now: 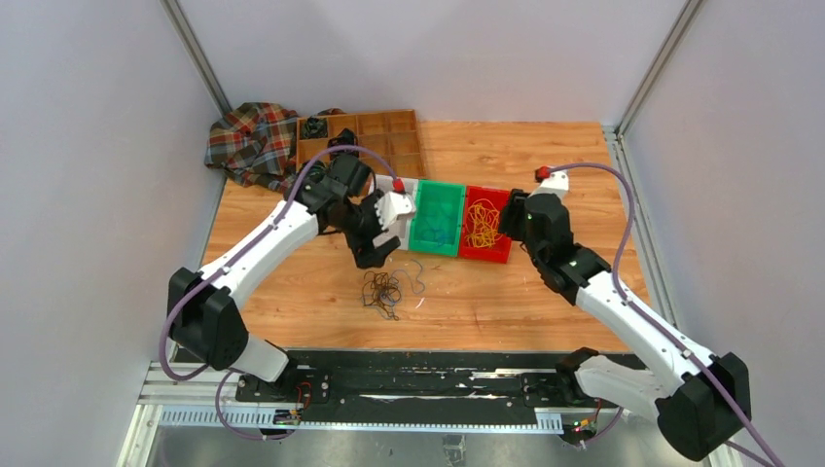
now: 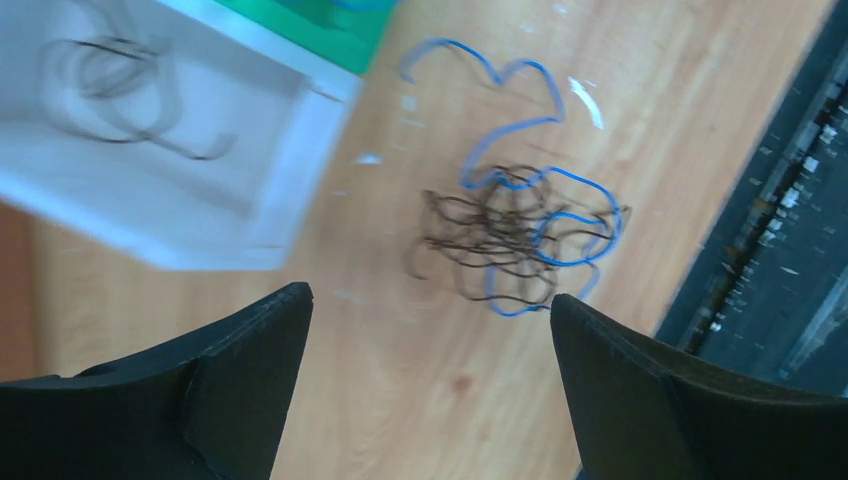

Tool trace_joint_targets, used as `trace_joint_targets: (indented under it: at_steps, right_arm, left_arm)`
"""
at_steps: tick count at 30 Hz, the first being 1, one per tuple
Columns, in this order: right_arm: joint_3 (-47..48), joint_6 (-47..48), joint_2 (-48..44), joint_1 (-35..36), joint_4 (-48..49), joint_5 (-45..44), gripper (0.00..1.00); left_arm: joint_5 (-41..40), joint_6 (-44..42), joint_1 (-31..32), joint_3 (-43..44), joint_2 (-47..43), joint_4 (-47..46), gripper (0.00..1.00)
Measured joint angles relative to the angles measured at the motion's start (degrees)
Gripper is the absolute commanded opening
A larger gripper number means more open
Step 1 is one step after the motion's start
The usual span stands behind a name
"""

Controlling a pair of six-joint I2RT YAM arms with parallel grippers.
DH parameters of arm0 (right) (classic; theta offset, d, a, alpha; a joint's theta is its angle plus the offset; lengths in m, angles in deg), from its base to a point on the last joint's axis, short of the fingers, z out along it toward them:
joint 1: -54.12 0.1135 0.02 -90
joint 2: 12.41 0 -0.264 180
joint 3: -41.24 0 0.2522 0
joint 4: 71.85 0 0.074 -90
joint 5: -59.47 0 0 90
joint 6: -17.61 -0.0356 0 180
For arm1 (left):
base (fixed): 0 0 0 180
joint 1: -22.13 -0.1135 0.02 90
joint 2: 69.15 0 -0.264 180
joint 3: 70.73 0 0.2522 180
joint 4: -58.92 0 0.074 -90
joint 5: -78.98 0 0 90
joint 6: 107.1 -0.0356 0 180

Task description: Untangle the cables

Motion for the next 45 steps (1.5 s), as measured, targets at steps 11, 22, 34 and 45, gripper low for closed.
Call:
trace_joint_targets:
  at_steps: [11, 22, 34, 45]
  right_arm:
    - [-2.7, 0.2, -1.7, 4.7, 1.7, 5.2, 0.47]
    - [-3.0, 0.2, -3.3, 4.7, 1.7, 6.6, 0.42]
    - [-3.0, 0.2, -3.2, 4.7, 1.7, 6.6, 0.36]
    - [-3.7, 2.4, -3.3, 8.2, 8.6, 12.7, 0.57]
  left_arm:
    - [15.6, -4.3, 0.3, -6.5, 9.7, -7.4, 0.83]
    - [18.5, -14.1, 3.6, -4.0, 20.4, -8.2, 0.52]
    - [16.2, -15.8, 4.4, -5.1, 14.0, -5.9, 0.01]
    - [7.3, -4.0, 4.4, 2.5, -0.7, -2.0, 0.01]
